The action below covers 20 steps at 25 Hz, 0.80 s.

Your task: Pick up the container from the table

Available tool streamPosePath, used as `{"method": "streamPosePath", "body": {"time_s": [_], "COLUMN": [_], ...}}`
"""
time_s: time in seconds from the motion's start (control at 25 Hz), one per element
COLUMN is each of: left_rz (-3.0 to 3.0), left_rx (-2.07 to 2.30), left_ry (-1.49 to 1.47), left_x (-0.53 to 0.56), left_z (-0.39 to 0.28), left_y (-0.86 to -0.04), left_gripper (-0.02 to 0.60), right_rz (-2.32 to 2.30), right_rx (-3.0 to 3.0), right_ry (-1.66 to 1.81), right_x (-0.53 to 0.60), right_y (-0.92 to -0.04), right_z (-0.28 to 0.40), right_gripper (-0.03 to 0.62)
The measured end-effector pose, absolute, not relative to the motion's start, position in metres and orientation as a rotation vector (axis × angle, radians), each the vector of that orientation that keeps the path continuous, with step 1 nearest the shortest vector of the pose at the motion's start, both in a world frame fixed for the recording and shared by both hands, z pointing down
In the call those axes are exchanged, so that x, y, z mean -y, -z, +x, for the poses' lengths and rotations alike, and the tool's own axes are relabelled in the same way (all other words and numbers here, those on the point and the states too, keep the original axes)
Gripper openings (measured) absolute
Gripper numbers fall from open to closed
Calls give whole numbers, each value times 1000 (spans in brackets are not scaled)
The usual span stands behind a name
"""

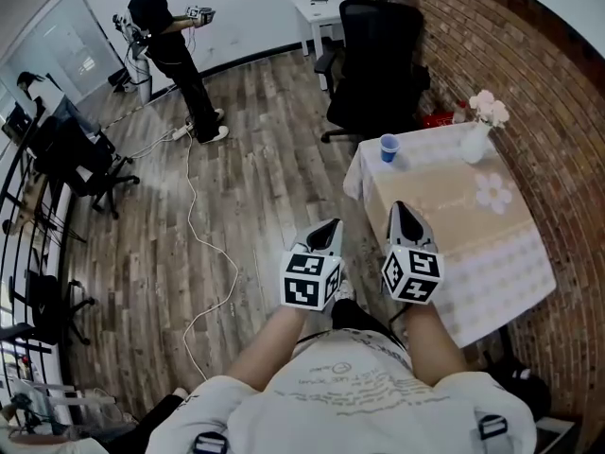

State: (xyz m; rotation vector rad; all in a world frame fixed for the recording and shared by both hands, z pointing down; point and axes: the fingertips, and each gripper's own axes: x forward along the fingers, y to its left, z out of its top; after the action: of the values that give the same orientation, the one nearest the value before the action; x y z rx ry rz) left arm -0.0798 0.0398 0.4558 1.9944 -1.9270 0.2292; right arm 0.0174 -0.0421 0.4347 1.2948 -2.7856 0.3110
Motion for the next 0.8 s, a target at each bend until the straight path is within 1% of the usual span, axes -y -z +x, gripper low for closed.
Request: {"method": "streamPosePath", "body": {"time_s": [0.8], "left_rz": [2051], "left_rx": [1858], "left_ry": [-295], "left_x": [164], "left_z": [-144], "left_y": [-444], "left_gripper": [2], "right_rz": [1353], "right_rx": [2716], "right_ry": [-315], "right_x": [238], "right_y": [-441], "right_z": [-47], "right_gripper": [2]}}
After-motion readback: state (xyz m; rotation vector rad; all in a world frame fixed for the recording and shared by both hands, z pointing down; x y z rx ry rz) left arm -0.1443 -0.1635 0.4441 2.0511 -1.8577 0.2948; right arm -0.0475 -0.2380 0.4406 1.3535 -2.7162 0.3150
